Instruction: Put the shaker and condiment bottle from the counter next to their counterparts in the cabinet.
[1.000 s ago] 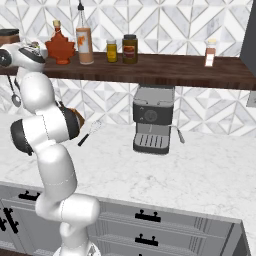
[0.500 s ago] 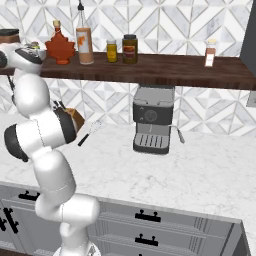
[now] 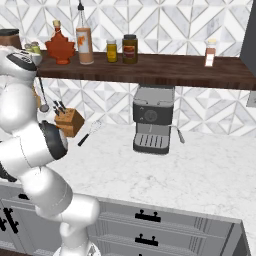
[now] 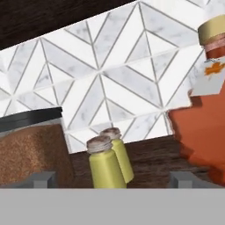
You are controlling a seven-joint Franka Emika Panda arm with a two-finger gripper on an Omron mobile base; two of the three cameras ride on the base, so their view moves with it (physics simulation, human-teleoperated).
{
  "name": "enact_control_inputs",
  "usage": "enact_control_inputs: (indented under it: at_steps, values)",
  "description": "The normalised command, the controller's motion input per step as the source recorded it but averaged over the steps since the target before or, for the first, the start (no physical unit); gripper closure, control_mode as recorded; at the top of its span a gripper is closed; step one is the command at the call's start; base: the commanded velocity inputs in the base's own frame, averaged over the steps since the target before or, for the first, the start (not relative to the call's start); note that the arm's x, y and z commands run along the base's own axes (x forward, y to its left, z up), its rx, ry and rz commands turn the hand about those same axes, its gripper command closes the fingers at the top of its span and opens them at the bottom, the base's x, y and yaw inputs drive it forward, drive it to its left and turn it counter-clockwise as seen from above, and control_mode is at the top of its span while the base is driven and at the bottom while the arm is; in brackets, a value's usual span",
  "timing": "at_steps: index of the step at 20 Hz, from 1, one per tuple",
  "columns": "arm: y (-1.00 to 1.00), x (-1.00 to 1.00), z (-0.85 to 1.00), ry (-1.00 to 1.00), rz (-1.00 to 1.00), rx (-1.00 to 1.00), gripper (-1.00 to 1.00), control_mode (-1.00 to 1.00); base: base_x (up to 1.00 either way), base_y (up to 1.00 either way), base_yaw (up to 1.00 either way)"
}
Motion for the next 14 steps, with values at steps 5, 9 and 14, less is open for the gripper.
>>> enact_control_inputs:
  at_steps: [5, 9, 14]
  values:
    - [-0.17, -0.64, 0.00, 0.00, 0.00, 0.06, -1.00, -1.00, 0.00, 0.00, 0.00]
    - [-0.10, -0.65, 0.00, 0.00, 0.00, 0.05, -1.00, -1.00, 0.00, 0.00, 0.00]
    - [-0.08, -0.68, 0.00, 0.00, 0.00, 0.06, -1.00, -1.00, 0.00, 0.00, 0.00]
